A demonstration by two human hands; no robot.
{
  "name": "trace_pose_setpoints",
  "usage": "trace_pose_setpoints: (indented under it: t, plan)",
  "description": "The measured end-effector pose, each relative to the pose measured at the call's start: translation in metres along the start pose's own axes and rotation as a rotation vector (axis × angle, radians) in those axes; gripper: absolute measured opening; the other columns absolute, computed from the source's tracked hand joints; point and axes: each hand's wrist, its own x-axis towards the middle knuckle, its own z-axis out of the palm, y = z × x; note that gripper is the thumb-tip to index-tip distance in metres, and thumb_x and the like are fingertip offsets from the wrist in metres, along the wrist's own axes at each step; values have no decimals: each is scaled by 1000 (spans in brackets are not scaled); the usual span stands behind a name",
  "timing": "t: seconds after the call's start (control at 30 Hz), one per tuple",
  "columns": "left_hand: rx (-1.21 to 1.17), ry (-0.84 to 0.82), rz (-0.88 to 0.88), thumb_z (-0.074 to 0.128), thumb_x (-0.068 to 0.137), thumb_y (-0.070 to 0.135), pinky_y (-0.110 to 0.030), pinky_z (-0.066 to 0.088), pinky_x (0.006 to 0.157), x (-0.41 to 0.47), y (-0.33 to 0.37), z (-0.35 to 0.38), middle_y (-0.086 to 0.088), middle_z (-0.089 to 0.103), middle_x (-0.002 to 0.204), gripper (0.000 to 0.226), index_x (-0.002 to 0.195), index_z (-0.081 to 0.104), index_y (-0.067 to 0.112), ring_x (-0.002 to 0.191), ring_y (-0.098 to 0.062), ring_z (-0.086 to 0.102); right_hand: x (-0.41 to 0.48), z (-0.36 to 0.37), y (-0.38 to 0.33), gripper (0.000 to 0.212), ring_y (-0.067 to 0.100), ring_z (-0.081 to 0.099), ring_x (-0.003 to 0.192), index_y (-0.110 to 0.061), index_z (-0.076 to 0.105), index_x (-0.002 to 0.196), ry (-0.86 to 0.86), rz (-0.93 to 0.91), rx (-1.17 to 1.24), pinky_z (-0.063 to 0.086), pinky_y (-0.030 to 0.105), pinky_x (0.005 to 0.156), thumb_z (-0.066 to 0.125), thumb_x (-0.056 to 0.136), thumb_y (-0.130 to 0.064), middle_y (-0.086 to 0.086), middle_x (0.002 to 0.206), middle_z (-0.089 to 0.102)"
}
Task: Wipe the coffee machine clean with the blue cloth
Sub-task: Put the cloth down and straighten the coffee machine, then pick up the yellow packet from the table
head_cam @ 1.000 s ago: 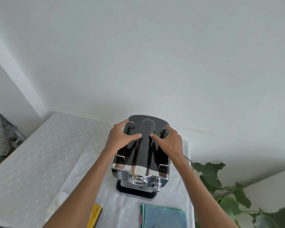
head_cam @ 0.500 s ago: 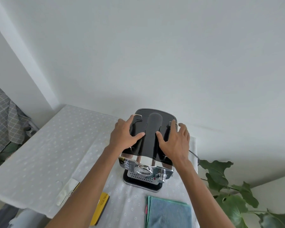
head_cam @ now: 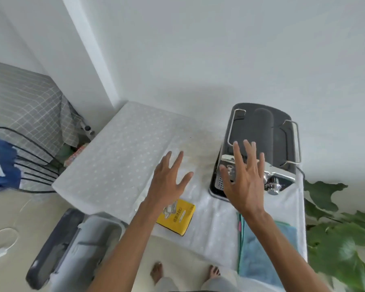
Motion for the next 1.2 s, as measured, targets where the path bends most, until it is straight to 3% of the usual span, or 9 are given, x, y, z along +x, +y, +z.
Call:
trace_pose_setpoints:
  t: [0.17,0.3,0.37,0.47,0.6,0.8,0.97,1.1,1.2]
  plan:
    - [69,-120,-131,25,89,71,-46,20,120,-55,-76,19,-15,12,163,80,158,11,31,150,-35,14,-39,55,-52,65,38,25,154,-9,34,158,-151,-85,112,18,51,126,57,102,-33,21,162,31]
    - [154,-227,-204,25,90,68,-45,14,120,-90,-112,37,-19,7,163,82,158,6,26,149,-39,10,-78,118,-59,71,42,32,149,-8,27,160,-473,-13,108,30,56,121,57,102,-36,24,159,35]
    - [203,-290,-217,31,94,63,-45,15,120,-103,-120,47,-20,8,163,80,158,3,24,149,-40,11,-85,139,-59,74,38,27,152,-10,18,163,-673,3,62,25,51,125,54,104,-39,22,162,29]
    - [238,-319,-299,37,98,55,-40,31,113,-115,-119,56,-21,27,155,73,156,15,16,141,-36,32,-85,159,-60,75,30,22,155,-17,7,164,-899,47,46,28,43,123,47,106,-42,13,168,18]
    - [264,-307,-473,42,101,44,-28,49,88,-118,-103,64,-11,55,127,60,148,28,10,112,-22,58,-77,171,-59,74,24,31,151,-22,5,164,-1009,53,40,46,42,110,47,106,-39,6,167,22]
    - [-46,-326,-656,43,101,42,-32,44,100,-109,-93,86,-15,41,147,73,156,10,7,130,-26,49,-71,183,-53,70,24,42,143,-21,12,164,-1107,-41,49,46,39,106,48,105,-36,5,160,36]
    - [-342,-186,-838,52,99,35,-34,42,101,-102,-82,101,-15,35,150,76,157,10,12,132,-28,47,-66,187,-51,68,26,47,139,-18,17,163,-1126,-72,113,45,38,105,49,105,-33,8,156,41]
    - [-478,104,-944,62,88,26,-39,52,90,-103,-75,98,-8,51,124,65,147,33,24,110,-26,59,-64,185,-63,65,30,57,125,-14,22,161,-1056,-134,221,51,40,92,51,104,-26,12,145,50]
    - [-577,329,-1049,63,84,23,-44,56,86,-107,-86,92,5,52,120,57,137,43,30,107,-21,61,-64,186,-88,69,30,60,122,-11,23,161,-1019,-171,307,53,41,88,55,101,-24,12,144,49]
